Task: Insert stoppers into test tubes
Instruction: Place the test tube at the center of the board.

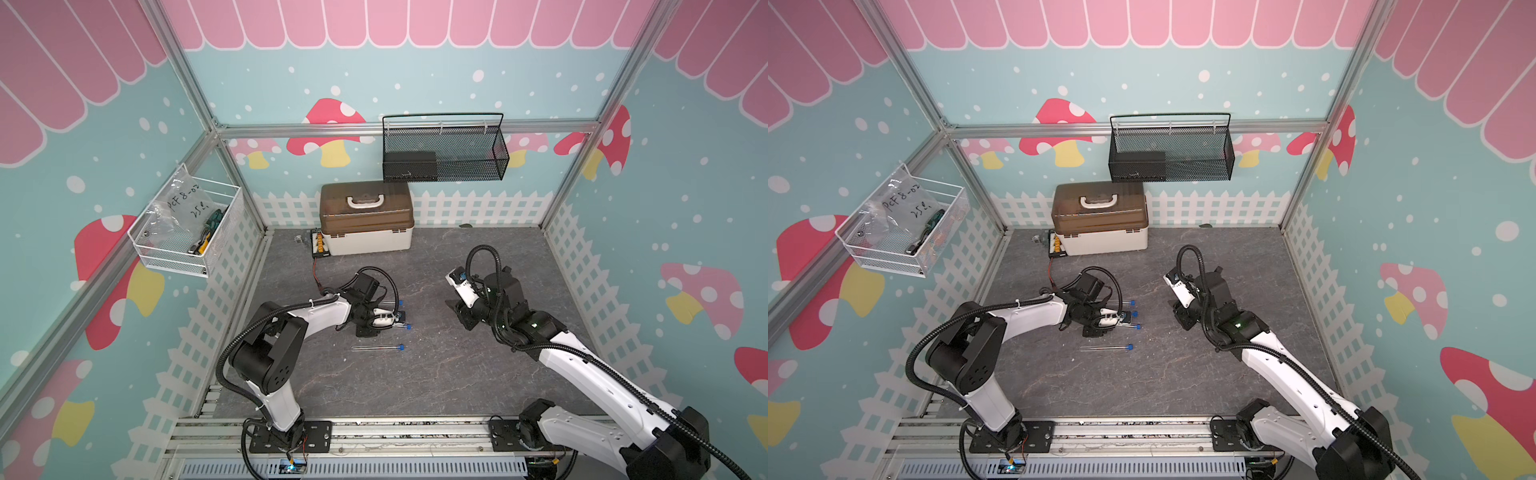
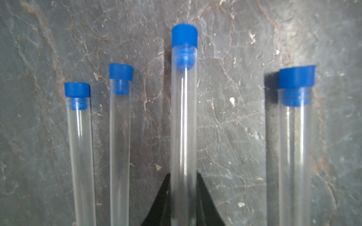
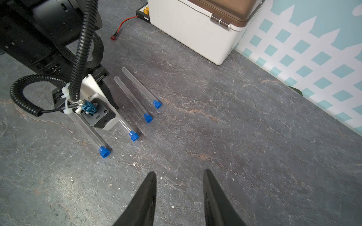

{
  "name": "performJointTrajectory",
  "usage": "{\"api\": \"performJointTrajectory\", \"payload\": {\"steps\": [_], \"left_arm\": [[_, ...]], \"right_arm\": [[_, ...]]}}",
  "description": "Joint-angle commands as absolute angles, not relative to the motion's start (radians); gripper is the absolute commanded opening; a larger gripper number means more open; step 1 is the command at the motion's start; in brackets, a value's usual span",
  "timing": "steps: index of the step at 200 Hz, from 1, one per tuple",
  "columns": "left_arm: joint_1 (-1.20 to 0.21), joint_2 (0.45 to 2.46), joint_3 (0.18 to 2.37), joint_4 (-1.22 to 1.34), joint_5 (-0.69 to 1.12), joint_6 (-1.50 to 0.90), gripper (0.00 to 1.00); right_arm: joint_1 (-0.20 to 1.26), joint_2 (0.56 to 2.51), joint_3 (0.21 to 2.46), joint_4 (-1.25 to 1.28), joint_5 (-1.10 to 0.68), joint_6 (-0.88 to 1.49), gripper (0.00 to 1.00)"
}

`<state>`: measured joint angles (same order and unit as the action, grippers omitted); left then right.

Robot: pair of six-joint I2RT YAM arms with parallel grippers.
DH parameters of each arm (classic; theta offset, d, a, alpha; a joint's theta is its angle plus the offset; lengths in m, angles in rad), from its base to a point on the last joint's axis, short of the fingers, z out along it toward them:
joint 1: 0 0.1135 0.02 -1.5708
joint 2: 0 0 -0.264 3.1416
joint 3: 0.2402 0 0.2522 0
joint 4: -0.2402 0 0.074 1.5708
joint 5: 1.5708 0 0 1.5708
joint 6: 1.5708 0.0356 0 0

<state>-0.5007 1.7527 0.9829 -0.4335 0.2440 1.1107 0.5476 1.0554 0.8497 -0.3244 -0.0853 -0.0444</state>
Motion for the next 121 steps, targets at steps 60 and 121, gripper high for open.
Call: {"api": "performJointTrajectory", "payload": {"steps": [60,121], "left_arm": [[-0.51,1.779,0.992,-0.476,0.23,1.116,0.27],[-0.51,1.744,0.996,-0.46,0.238,1.098,0.31]], "right_arm": [[0.541,1.038,0.864,-0.362,-0.073,-0.068,0.38],[0.539,1.037,0.87,-0.358,-0.071,-0.062,0.38]]}}
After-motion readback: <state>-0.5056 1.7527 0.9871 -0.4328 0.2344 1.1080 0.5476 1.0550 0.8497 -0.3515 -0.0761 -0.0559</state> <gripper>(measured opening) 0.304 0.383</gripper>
